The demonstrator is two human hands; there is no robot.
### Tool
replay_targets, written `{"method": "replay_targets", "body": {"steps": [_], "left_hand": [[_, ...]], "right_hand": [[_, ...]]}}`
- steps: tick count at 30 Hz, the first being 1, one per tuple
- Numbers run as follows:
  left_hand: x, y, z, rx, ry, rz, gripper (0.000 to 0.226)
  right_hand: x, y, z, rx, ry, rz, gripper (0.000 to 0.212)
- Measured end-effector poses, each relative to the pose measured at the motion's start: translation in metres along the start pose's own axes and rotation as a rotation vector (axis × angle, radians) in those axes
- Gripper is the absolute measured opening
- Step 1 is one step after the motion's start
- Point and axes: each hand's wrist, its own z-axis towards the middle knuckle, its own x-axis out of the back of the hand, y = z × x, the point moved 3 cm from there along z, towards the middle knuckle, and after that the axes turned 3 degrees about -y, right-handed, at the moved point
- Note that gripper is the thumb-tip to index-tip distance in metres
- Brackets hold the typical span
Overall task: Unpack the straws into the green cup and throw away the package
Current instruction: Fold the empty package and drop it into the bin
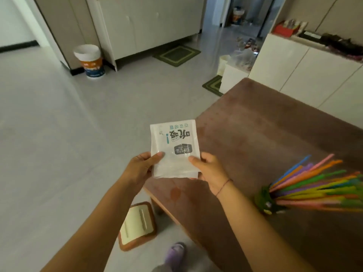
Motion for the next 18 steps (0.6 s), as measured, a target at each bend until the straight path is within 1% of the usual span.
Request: {"method": "replay_targets", "body": {"steps": [5, 8, 11, 13, 16, 18], "left_hand": [[0.055, -0.05, -0.04, 0.04, 0.171, -0.039, 0.028], [0.09, -0.079, -0.057, 0.057, 0.261, -0.026, 0.028], [0.127, -0.108, -0.069, 0.087, 0.365, -0.036, 0.019], [0.151, -0.126, -0.072, 0.116, 0.43, -0.042, 0.014], [0.185, -0.159, -0.07, 0.166, 0.509, -0.052, 0.015], [0.206, -0.185, -0.064, 0.207, 0.535, -0.039, 0.017]], "right_hand": [[-0.05, 0.046, -0.01, 0.017, -0.06, -0.13, 0.008], [-0.081, 0.074, -0.017, 0.058, -0.074, -0.225, 0.014], [-0.109, 0.106, -0.022, 0.077, -0.09, -0.304, 0.017], [-0.127, 0.129, -0.023, 0.069, -0.113, -0.372, 0.013], [-0.146, 0.17, -0.02, 0.054, -0.115, -0.499, 0.017], [-0.157, 0.206, -0.014, 0.006, -0.116, -0.593, 0.016]]}}
